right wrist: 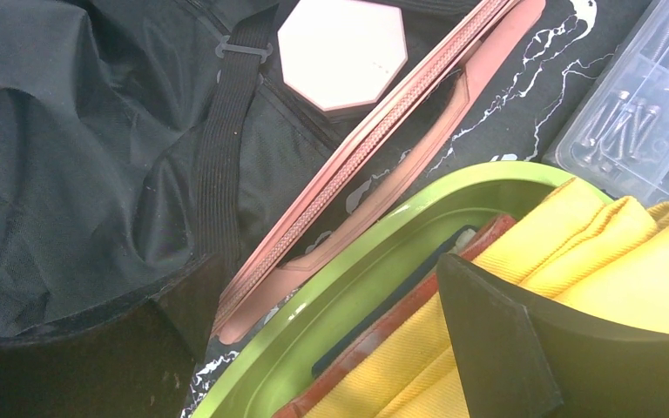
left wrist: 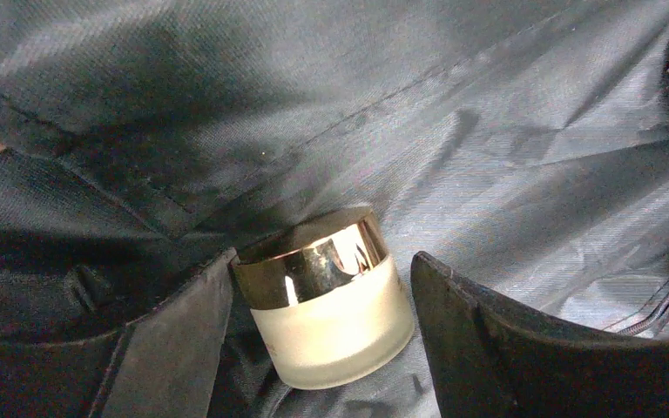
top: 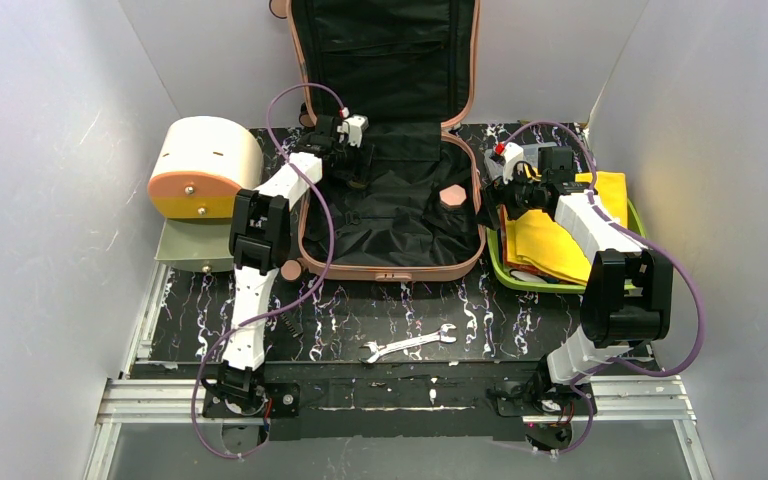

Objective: Open, take out, and arrange the luggage
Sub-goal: Pick up the makeup from the opened luggage, then pass from the left arm to the right

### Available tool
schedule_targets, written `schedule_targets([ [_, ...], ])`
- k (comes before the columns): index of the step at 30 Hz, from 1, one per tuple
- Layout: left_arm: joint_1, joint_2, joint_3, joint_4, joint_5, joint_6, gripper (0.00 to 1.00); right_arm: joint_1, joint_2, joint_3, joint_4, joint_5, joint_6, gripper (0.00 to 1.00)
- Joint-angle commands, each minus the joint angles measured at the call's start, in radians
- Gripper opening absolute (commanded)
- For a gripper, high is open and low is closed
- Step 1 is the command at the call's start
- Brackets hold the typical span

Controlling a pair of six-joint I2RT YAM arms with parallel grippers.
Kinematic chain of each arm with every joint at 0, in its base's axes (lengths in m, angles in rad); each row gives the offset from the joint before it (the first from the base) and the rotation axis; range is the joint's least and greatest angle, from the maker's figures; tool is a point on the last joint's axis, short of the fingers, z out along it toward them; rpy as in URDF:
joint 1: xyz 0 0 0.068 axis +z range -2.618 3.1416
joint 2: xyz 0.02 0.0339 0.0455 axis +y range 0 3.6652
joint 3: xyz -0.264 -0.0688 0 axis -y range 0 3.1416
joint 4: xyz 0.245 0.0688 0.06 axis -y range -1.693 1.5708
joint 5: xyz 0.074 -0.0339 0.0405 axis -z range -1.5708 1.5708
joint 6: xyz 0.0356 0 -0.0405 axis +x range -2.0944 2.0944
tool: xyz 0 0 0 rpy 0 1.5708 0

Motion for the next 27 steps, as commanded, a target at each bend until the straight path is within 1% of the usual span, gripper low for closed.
schedule_targets([
  [1, 0.015, -0.018, 0.013, -0.036, -0.042, 0.004, 0.72, -0.021, 0.001, -0.005, -0.021, 0.015, -0.012, 1.0],
  [5, 0.012, 0.018, 0.074, -0.084, -0.029, -0.021, 0.71, -0.021, -0.008, -0.006, -0.022, 0.017, -0.012, 1.0],
  [7, 0.007, 0.03, 0.079, -0.098, -0.033, -0.018, 0.66, -0.021, -0.012, -0.007, -0.021, 0.014, -0.012, 1.0],
  [8, 0.005, 0.036, 0.082, -0.105, -0.034, -0.016, 0.61, -0.021, -0.012, -0.007, -0.022, 0.008, -0.012, 1.0],
  [11, 0.005, 0.046, 0.085, -0.121, -0.02, -0.02, 0.37, -0.022, -0.011, -0.006, -0.025, -0.025, -0.015, 1.0],
  [13, 0.005, 0.036, 0.081, -0.127, 0.012, -0.023, 0.23, -0.022, -0.014, -0.006, -0.027, -0.065, -0.02, 1.0],
  [15, 0.006, 0.012, 0.069, -0.123, 0.068, -0.029, 0.16, -0.02, -0.02, -0.005, -0.024, -0.114, -0.022, 1.0],
  [16, 0.006, -0.025, 0.06, -0.125, 0.132, -0.03, 0.07, -0.017, -0.027, -0.003, -0.015, -0.165, -0.021, 1.0],
  [17, 0.009, -0.088, 0.045, -0.124, 0.248, -0.034, 0.03, -0.001, -0.053, -0.005, 0.036, -0.25, -0.022, 1.0],
  [18, 0.011, -0.144, 0.016, -0.111, 0.358, -0.037, 0.02, 0.02, -0.068, -0.008, 0.069, -0.275, -0.041, 1.0],
  [19, 0.018, -0.212, -0.043, -0.067, 0.454, -0.087, 0.02, 0.056, -0.088, -0.015, 0.102, -0.287, -0.095, 1.0],
  [20, 0.03, -0.3, -0.145, 0.032, 0.57, -0.167, 0.02, 0.1, -0.116, -0.031, 0.143, -0.298, -0.181, 1.0],
  [21, 0.034, -0.423, -0.321, 0.201, 0.751, -0.296, 0.02, 0.186, -0.161, -0.059, 0.178, -0.309, -0.405, 1.0],
  [22, 0.034, -0.508, -0.451, 0.323, 0.836, -0.391, 0.02, 0.257, -0.18, -0.077, 0.225, -0.29, -0.533, 1.0],
  [25, 0.026, -0.59, -0.556, 0.35, 0.897, -0.42, 0.04, 0.339, -0.158, -0.073, 0.249, -0.301, -0.584, 1.0],
  [27, 0.019, -0.613, -0.58, 0.353, 0.902, -0.428, 0.05, 0.371, -0.154, -0.076, 0.266, -0.284, -0.577, 1.0],
])
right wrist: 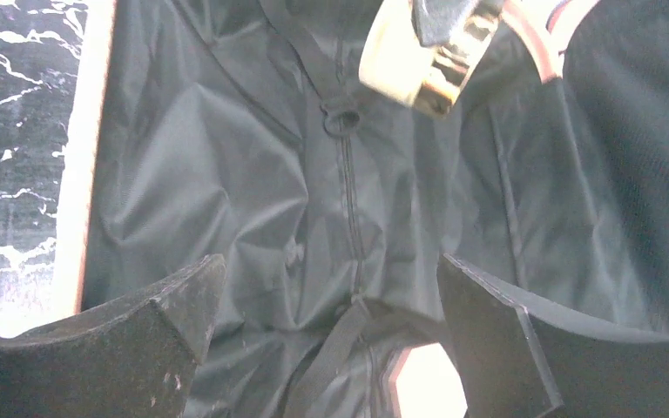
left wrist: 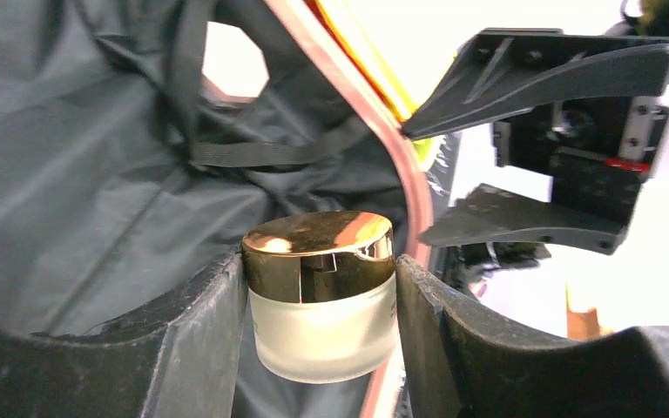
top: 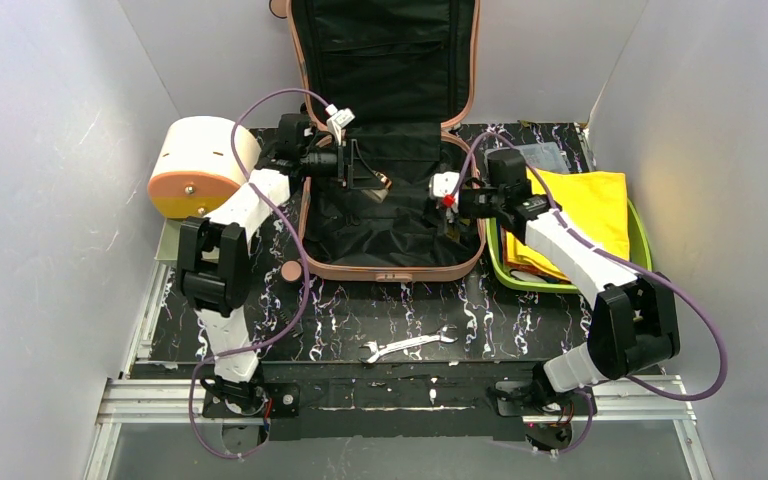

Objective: Open, take out, and arrange the luggage
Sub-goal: Pass from the left arm to the right

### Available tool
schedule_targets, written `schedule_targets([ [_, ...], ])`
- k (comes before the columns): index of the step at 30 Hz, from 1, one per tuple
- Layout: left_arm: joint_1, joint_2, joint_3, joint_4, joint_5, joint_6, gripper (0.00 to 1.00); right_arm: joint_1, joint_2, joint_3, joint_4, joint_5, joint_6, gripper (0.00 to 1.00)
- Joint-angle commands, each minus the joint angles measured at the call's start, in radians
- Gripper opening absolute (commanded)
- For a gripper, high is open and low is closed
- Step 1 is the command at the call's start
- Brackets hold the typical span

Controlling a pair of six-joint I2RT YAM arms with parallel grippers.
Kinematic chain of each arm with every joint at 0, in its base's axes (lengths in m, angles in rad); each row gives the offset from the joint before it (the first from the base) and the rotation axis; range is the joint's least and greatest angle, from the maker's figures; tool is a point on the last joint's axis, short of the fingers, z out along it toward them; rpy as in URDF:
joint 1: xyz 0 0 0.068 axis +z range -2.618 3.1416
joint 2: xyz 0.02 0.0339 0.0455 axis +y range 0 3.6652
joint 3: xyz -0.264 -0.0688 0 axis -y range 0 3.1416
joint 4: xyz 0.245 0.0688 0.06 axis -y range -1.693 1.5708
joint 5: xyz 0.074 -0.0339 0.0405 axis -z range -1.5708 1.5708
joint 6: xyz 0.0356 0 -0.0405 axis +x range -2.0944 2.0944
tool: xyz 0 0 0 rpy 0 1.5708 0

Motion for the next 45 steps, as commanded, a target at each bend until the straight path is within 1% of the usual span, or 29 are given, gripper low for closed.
schedule_targets([
  [1, -0.015, -0.118, -0.074, 0.111, 0.161, -0.095, 0.06, 0.071, -0.002, -0.012, 0.105, 0.002, -0.088, 1.0],
  [7, -0.037, -0.159, -0.123, 0.113, 0.149, -0.114, 0.06, 0.111, 0.018, -0.065, 0.39, -0.011, 0.179, 1.0],
  [9, -0.04, -0.161, -0.13, 0.113, 0.139, -0.122, 0.06, 0.121, 0.02, -0.086, 0.489, 0.005, 0.299, 1.0],
  [12, -0.047, -0.163, -0.131, 0.113, 0.127, -0.139, 0.06, 0.137, 0.021, -0.099, 0.578, 0.043, 0.388, 1.0],
  [21, -0.083, -0.171, -0.132, 0.114, 0.092, -0.168, 0.07, 0.188, 0.057, -0.088, 0.617, 0.093, 0.454, 1.0],
  [26, -0.088, -0.176, -0.129, 0.114, 0.09, -0.18, 0.08, 0.212, 0.064, -0.116, 0.645, 0.127, 0.452, 1.0],
  [29, -0.088, -0.18, -0.125, 0.114, 0.094, -0.186, 0.08, 0.217, 0.064, -0.124, 0.639, 0.166, 0.424, 1.0],
  [31, -0.089, -0.186, -0.124, 0.115, 0.094, -0.188, 0.08, 0.218, 0.058, -0.13, 0.617, 0.19, 0.383, 0.95],
  [35, -0.088, -0.198, -0.132, 0.114, 0.095, -0.188, 0.09, 0.218, 0.041, -0.153, 0.597, 0.235, 0.321, 0.89],
  [39, -0.088, -0.207, -0.142, 0.123, 0.093, -0.191, 0.09, 0.218, 0.032, -0.17, 0.634, 0.25, 0.341, 0.8],
  [41, -0.089, -0.209, -0.15, 0.144, 0.09, -0.205, 0.09, 0.218, 0.032, -0.174, 0.658, 0.244, 0.369, 0.78],
  [43, -0.088, -0.211, -0.156, 0.156, 0.088, -0.213, 0.09, 0.218, 0.028, -0.175, 0.676, 0.22, 0.393, 0.78],
  [45, -0.088, -0.212, -0.159, 0.161, 0.084, -0.217, 0.09, 0.218, 0.024, -0.181, 0.7, 0.189, 0.422, 0.8],
])
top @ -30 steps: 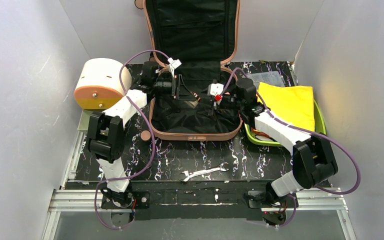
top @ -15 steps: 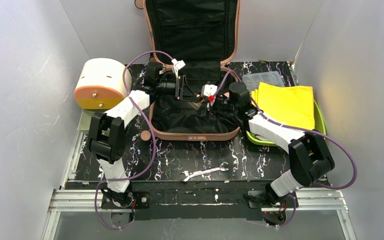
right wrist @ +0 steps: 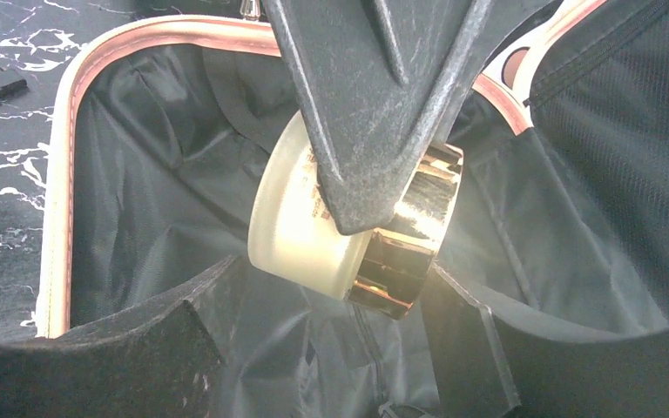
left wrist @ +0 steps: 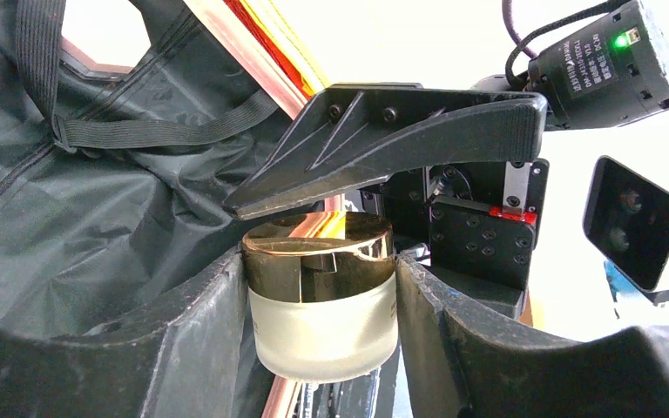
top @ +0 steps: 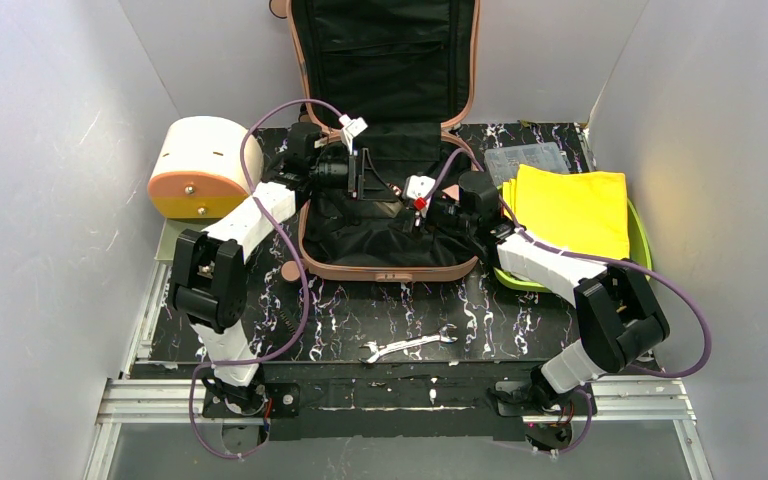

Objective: Open, take out, and arrange the luggage
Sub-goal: Pass from the left arm to the right

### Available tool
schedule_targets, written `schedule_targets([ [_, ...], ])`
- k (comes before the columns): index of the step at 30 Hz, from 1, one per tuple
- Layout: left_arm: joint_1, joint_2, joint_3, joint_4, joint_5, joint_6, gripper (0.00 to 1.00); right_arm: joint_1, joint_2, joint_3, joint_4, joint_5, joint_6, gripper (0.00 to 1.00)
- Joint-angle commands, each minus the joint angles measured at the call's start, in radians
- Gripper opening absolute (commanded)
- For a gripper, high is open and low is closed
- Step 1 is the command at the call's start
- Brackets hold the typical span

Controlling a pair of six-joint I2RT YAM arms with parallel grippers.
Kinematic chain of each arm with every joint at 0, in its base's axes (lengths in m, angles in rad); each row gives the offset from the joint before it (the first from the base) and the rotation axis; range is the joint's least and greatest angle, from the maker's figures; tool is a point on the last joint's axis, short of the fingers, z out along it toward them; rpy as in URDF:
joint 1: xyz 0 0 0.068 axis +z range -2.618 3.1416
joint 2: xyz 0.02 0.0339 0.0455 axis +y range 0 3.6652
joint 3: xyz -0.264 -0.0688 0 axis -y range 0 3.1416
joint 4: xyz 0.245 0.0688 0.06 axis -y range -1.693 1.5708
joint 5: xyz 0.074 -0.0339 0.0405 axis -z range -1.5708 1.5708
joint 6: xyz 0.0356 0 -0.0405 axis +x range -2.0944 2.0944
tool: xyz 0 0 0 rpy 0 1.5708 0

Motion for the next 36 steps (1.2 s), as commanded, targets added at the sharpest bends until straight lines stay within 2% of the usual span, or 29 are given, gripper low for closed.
schedule_targets([
  [1, -0.001, -0.073, -0.011, 0.048, 0.018, -0.02, 0.09, 0.004, -0.037, -0.01, 0.112, -0.058, 0.073, 0.84],
  [2, -0.002, -0.074, -0.012, 0.05, 0.014, -0.02, 0.09, 0.004, -0.04, -0.011, 0.12, -0.07, 0.089, 0.96],
  [3, -0.002, -0.076, -0.014, 0.051, 0.01, -0.02, 0.09, 0.004, -0.042, -0.012, 0.135, -0.075, 0.104, 0.98],
  [12, -0.001, -0.09, -0.044, 0.079, -0.036, -0.04, 0.09, 0.003, -0.026, -0.017, 0.263, 0.014, 0.339, 0.97],
  [14, -0.001, -0.091, -0.054, 0.09, -0.04, -0.047, 0.09, 0.003, -0.02, -0.012, 0.264, 0.016, 0.347, 0.88],
  [17, -0.001, -0.096, -0.059, 0.1, -0.05, -0.054, 0.1, 0.003, -0.011, 0.017, 0.182, -0.012, 0.283, 0.62],
  [20, -0.001, -0.1, -0.063, 0.113, -0.059, -0.068, 0.11, 0.003, -0.014, 0.015, 0.149, -0.031, 0.233, 0.56],
  [22, -0.002, -0.103, -0.064, 0.122, -0.066, -0.077, 0.11, 0.004, -0.021, 0.01, 0.128, -0.051, 0.207, 0.58],
  [23, -0.002, -0.107, -0.066, 0.125, -0.072, -0.079, 0.11, 0.004, -0.025, 0.011, 0.114, -0.061, 0.194, 0.62],
  [24, -0.002, -0.11, -0.067, 0.129, -0.077, -0.081, 0.11, 0.004, -0.029, 0.011, 0.104, -0.066, 0.185, 0.83],
  [25, -0.001, -0.112, -0.068, 0.131, -0.08, -0.082, 0.11, 0.005, -0.032, 0.011, 0.098, -0.068, 0.181, 0.96],
  [26, -0.001, -0.113, -0.068, 0.134, -0.081, -0.084, 0.11, 0.005, -0.033, 0.01, 0.093, -0.069, 0.176, 0.98],
  [33, -0.001, -0.114, -0.078, 0.156, -0.08, -0.1, 0.11, 0.005, -0.017, -0.01, 0.163, 0.035, 0.23, 0.98],
  [35, -0.001, -0.116, -0.08, 0.156, -0.08, -0.1, 0.11, 0.005, -0.015, -0.004, 0.162, 0.029, 0.233, 0.91],
  [36, -0.001, -0.116, -0.081, 0.157, -0.08, -0.1, 0.11, 0.005, -0.014, -0.001, 0.16, 0.026, 0.233, 0.82],
])
